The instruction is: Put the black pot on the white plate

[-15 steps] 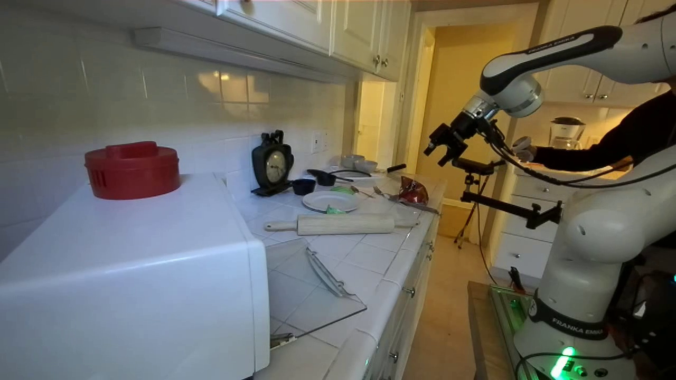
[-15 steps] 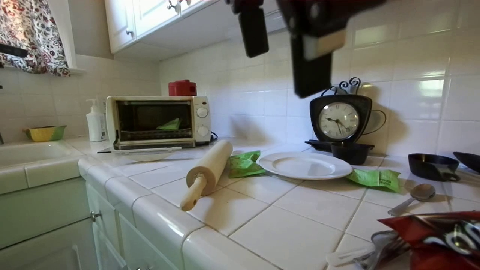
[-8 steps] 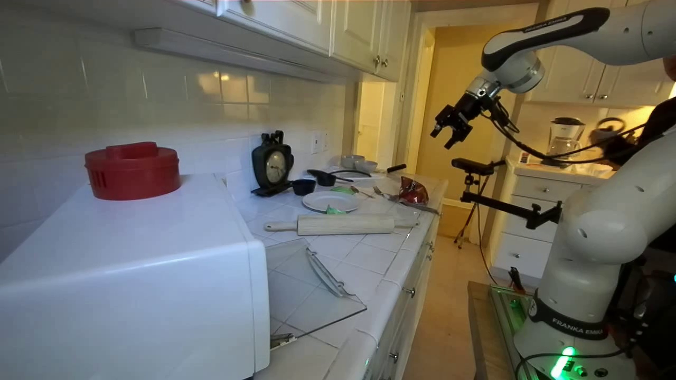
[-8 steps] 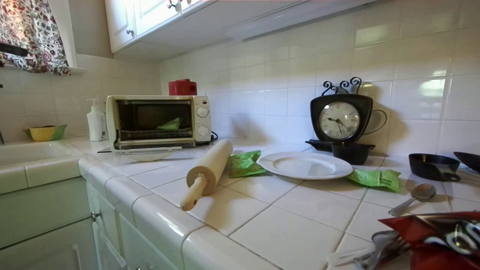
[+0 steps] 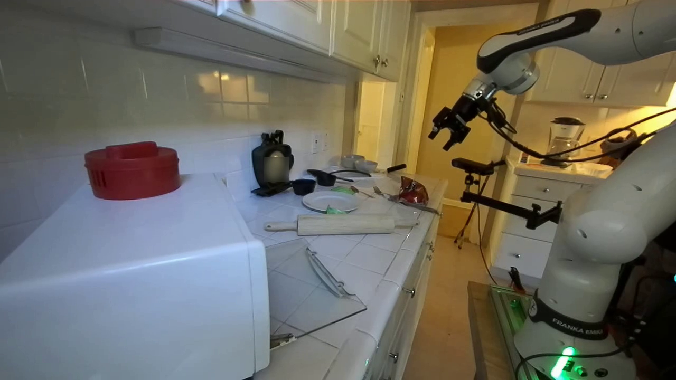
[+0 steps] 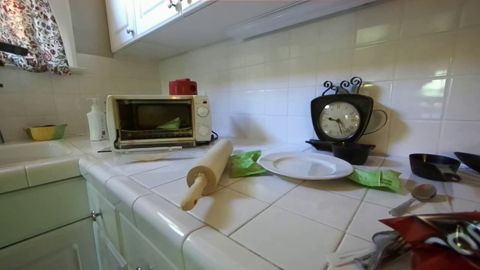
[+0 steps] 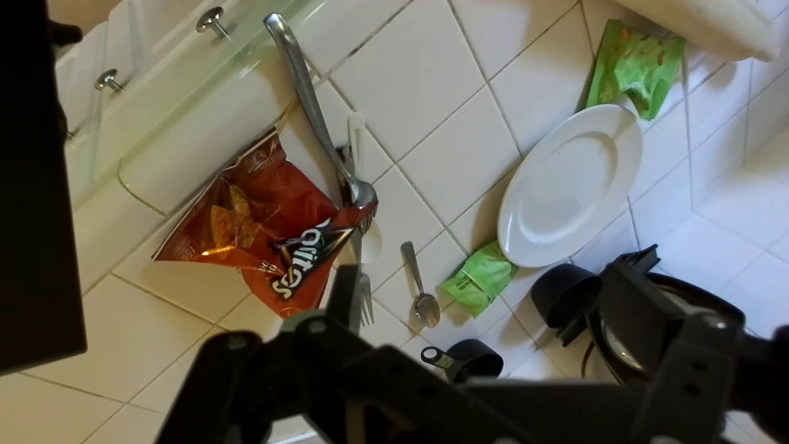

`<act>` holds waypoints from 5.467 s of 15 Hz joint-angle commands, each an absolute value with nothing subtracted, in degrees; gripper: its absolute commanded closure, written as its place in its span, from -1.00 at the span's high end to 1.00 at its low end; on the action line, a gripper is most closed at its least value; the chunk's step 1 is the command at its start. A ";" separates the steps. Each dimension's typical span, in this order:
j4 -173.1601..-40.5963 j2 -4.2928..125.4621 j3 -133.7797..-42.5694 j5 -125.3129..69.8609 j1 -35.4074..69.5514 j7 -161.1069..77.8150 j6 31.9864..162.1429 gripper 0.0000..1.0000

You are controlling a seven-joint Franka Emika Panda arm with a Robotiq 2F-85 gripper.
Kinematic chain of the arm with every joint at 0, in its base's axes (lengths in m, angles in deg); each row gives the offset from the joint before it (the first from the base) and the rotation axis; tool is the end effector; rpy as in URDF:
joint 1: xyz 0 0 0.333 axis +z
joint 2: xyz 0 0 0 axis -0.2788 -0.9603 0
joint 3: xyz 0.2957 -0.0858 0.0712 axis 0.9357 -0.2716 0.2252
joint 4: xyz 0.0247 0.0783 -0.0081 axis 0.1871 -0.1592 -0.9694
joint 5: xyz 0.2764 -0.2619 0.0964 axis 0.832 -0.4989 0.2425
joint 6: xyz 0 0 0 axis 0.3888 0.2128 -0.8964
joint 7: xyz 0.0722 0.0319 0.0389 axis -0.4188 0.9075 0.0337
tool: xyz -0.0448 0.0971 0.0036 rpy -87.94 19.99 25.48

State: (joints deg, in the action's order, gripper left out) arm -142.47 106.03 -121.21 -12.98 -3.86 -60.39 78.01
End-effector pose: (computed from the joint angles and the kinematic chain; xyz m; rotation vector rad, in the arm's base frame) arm 0.2238 -0.3911 0.5489 -2.5632 1.0645 -0.6070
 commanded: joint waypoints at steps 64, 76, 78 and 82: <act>-96.52 40.97 -95.36 45.30 -27.09 -61.58 81.00 1.00; -97.87 40.59 -96.41 42.66 -25.86 -59.93 82.37 1.00; -98.73 40.54 -96.64 42.77 -25.67 -59.42 82.83 1.00; -97.44 38.35 -96.20 43.72 -25.54 -60.19 84.62 1.00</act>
State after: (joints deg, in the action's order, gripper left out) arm -98.28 39.80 -96.16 43.41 -26.34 -61.02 82.54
